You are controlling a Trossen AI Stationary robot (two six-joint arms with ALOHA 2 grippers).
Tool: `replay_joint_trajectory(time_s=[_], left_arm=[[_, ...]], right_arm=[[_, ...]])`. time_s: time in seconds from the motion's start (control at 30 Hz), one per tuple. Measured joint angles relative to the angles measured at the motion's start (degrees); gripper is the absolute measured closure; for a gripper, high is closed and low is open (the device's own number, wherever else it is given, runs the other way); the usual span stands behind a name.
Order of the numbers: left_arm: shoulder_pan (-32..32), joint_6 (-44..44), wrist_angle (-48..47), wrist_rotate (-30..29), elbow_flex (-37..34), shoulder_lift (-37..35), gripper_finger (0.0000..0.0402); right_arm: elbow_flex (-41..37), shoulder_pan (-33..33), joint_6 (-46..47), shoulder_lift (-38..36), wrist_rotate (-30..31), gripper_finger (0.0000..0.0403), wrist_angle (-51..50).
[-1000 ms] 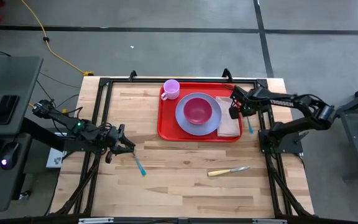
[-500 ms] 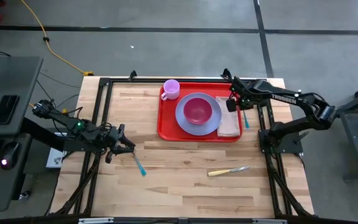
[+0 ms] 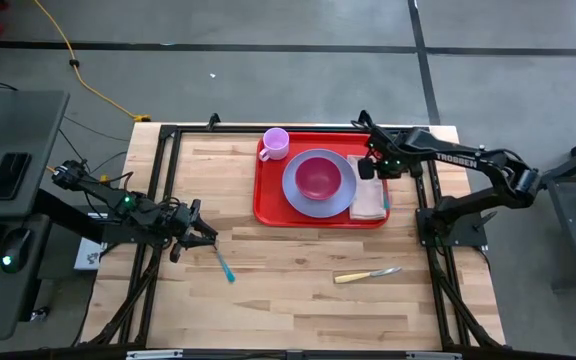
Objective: Set up tray
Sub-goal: Put the blue fork on the white napkin on the red serving tray
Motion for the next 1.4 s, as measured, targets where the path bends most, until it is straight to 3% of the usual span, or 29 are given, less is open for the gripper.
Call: replay_joint_trajectory(time_s=[0.4, 0.83, 1.4], left_arm=[[0.0, 0.0, -0.6, 0.0, 0.0, 0.0, 0.0236], [0.0, 0.0, -0.6, 0.0, 0.0, 0.0, 0.0236], [0.0, 0.0, -0.7, 0.1, 0.0, 0.0, 0.0236]], right_arm=[[0.1, 4.4, 4.6, 0.6, -2.5, 0.0397, 7.6], [0.1, 5.4, 5.5, 7.5, -3.8, 0.0398, 9.5], [0.1, 5.0, 4.1, 12.9, 0.9, 0.0399, 12.6]])
